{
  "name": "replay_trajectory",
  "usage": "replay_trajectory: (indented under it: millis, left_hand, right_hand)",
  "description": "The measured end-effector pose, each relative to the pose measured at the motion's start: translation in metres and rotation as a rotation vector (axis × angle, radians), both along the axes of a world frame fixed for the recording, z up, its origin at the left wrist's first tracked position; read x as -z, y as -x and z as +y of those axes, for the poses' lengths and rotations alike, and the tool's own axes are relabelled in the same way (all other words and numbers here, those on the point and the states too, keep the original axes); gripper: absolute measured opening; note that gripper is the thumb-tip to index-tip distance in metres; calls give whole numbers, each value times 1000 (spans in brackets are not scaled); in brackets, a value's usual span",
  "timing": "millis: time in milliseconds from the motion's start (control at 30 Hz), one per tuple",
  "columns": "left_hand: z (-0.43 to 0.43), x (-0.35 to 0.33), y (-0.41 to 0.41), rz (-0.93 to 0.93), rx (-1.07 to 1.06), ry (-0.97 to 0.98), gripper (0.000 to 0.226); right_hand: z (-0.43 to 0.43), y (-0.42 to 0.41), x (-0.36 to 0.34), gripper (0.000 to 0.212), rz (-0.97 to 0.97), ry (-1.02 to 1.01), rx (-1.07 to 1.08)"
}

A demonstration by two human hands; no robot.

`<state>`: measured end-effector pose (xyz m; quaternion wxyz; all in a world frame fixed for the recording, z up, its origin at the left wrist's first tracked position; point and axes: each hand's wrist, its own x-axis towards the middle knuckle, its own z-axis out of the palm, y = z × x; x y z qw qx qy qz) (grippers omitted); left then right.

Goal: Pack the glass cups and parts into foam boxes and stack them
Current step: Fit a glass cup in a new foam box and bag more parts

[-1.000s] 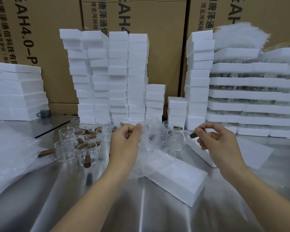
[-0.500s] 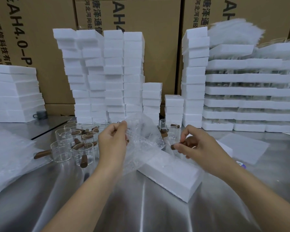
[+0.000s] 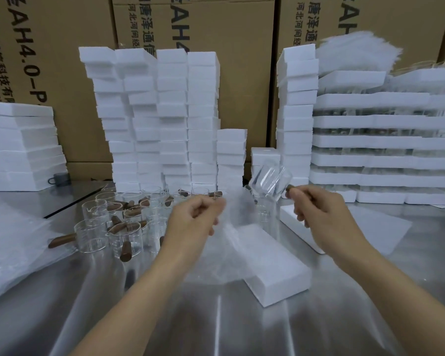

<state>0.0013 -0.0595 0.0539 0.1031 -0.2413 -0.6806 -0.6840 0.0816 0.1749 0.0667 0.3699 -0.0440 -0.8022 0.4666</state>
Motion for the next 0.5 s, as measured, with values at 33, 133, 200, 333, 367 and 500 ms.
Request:
replay_trajectory:
  millis: [33,133,200,333,367,500]
  left_hand:
    - [2,1,-3,43,16,48,26]
    - [6,6,-14,211,-41,129,28]
    - [7,7,-18,325,-78,141,56]
    - [10,4,-23,470,-32,71,77]
    - [11,5,-25,491,-20,68,78]
    - [15,9,-28,490,4,22,80]
  right_hand:
    - [-4,-2,-4,31,17,180,-97]
    - [-16,-10,-16,36,8,601,-441]
    - [-23,-12,-18,37,-26,667,-580]
    - [-36,-10,-13,36,-59,608,-655]
    - [-38,-9,-11,37,-63,595,-657]
    - [-42,-9,-9,38,-72,570,-656]
